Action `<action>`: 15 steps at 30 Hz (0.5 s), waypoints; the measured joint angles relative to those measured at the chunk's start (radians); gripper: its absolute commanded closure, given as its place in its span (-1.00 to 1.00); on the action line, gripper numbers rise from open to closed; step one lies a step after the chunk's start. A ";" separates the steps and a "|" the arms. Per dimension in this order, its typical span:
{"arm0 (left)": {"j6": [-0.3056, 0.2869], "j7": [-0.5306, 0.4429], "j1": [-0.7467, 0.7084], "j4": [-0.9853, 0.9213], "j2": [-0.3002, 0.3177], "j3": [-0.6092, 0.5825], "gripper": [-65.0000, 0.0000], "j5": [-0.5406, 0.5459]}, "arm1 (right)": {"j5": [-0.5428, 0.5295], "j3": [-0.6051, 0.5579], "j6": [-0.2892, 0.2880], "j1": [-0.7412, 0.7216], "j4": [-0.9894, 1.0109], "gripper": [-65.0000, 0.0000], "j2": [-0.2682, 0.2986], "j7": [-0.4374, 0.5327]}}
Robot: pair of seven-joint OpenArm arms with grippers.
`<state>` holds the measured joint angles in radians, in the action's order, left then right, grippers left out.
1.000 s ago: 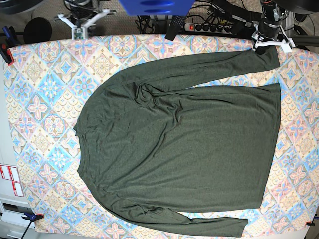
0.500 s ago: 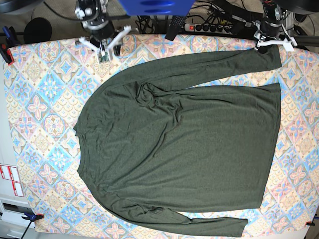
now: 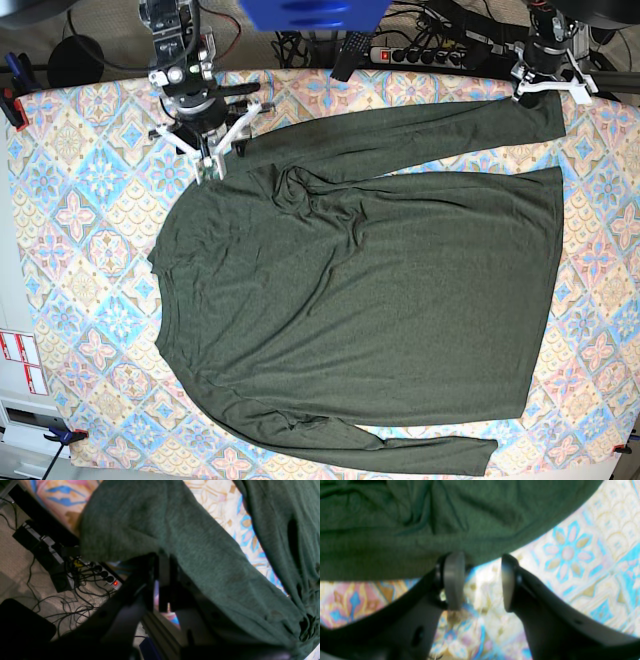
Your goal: Fold the T-shirt properly
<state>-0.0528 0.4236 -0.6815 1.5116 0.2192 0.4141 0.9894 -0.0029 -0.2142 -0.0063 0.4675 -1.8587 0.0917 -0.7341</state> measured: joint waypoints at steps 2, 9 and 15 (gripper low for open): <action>0.000 0.000 0.000 0.000 0.000 0.000 1.00 -0.002 | -0.001 0.000 0.000 -0.023 0.009 0.25 0.000 0.009; 0.000 0.000 0.000 0.000 0.000 0.000 1.00 -0.001 | -0.151 0.051 -0.006 -0.069 0.137 0.25 -0.006 0.000; 0.000 0.000 0.000 0.000 0.000 0.000 1.00 -0.002 | -0.445 0.214 0.010 -0.120 0.216 0.24 0.000 0.019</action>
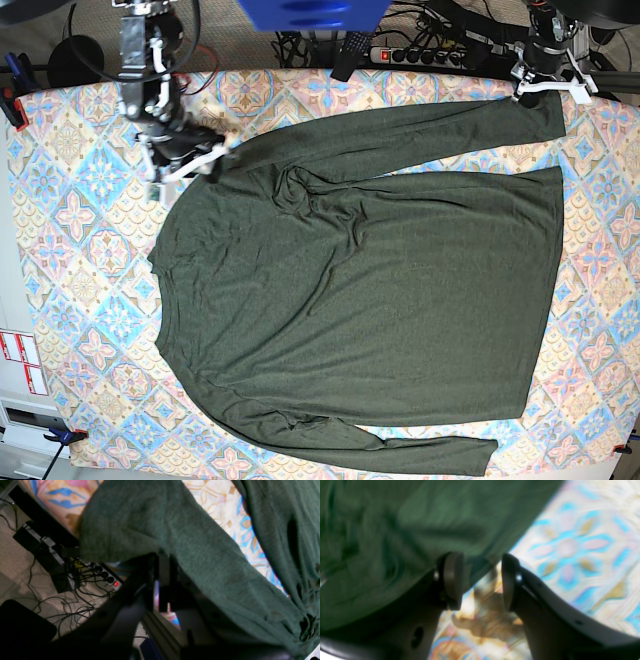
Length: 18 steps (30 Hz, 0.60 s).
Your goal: Fold the T-shirt properly
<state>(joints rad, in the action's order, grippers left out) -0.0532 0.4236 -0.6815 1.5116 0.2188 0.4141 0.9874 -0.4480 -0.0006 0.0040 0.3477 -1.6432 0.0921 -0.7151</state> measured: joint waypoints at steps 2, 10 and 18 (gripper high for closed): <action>0.000 0.000 0.000 0.000 0.000 0.000 1.00 0.000 | -0.057 0.018 0.000 -0.014 0.035 0.24 0.002 -0.005; 0.000 0.000 0.000 0.000 0.000 0.000 1.00 0.000 | -0.138 0.020 -0.023 -0.033 0.119 0.25 -0.005 0.012; -0.001 0.000 -0.006 0.000 0.000 0.000 1.00 0.002 | -0.146 0.021 -0.025 -0.051 0.142 0.25 -0.006 0.022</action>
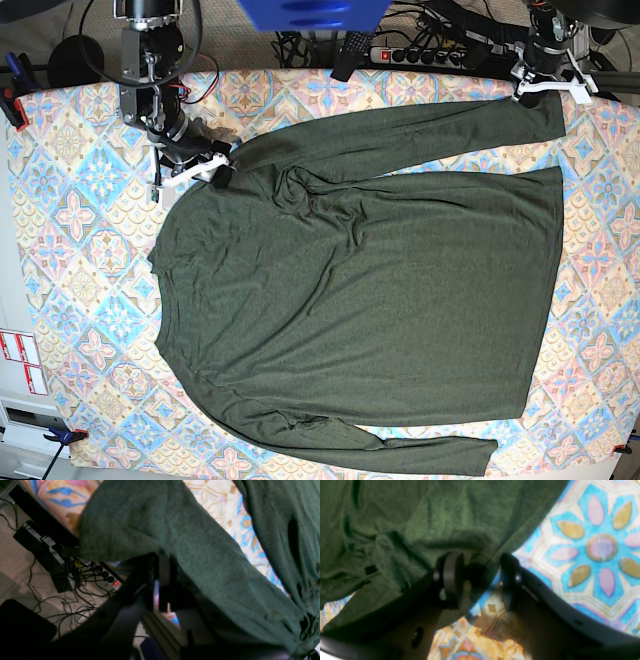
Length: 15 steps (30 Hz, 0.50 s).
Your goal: Fold the T-shirt properly
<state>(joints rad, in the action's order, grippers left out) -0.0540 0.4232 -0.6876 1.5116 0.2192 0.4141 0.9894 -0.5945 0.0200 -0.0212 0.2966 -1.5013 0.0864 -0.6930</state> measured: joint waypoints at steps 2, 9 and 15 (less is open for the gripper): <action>-0.001 0.000 -0.006 0.000 0.000 0.000 1.00 -0.002 | -0.016 0.000 0.000 -0.001 0.001 0.31 0.000 0.004; 0.001 0.000 -0.010 0.000 0.000 0.000 1.00 -0.002 | -0.014 0.001 0.006 -0.010 0.014 0.44 0.000 0.002; 0.000 0.000 -0.011 0.000 0.000 0.000 1.00 -0.002 | -0.035 0.004 -0.011 -0.074 0.103 0.45 0.002 0.025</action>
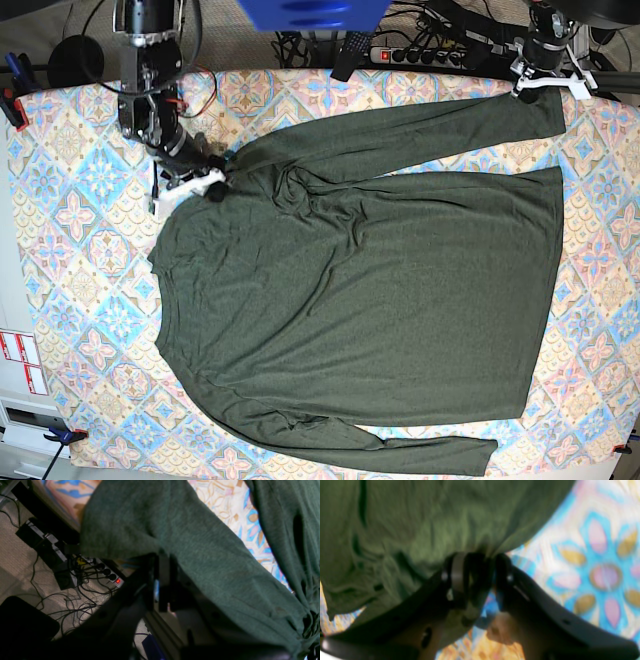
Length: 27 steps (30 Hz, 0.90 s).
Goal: Fold the T-shirt properly
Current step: 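Grasp the hem corner with the right gripper and pull it outward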
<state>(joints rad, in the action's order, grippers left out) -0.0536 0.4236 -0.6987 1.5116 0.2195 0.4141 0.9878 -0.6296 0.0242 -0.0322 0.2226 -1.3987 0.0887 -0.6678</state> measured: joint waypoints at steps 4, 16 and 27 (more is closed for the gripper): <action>0.000 -0.001 -0.003 0.000 0.000 0.000 1.00 0.000 | 0.001 0.000 0.000 0.004 0.006 0.75 0.000 0.018; -0.003 -0.005 -0.027 0.001 0.063 0.000 1.00 -0.021 | -0.009 0.123 -0.008 0.151 -0.114 1.00 -0.011 -0.033; -0.005 0.003 -0.093 0.074 0.062 -0.006 1.00 -0.133 | 0.018 0.216 0.016 0.259 -0.203 1.00 -0.005 -0.052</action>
<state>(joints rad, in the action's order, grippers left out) -0.0589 0.4267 -0.7914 1.5852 0.2817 0.4080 0.8547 -0.6113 0.2401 -0.0158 0.4812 -1.6020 0.0837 -0.7197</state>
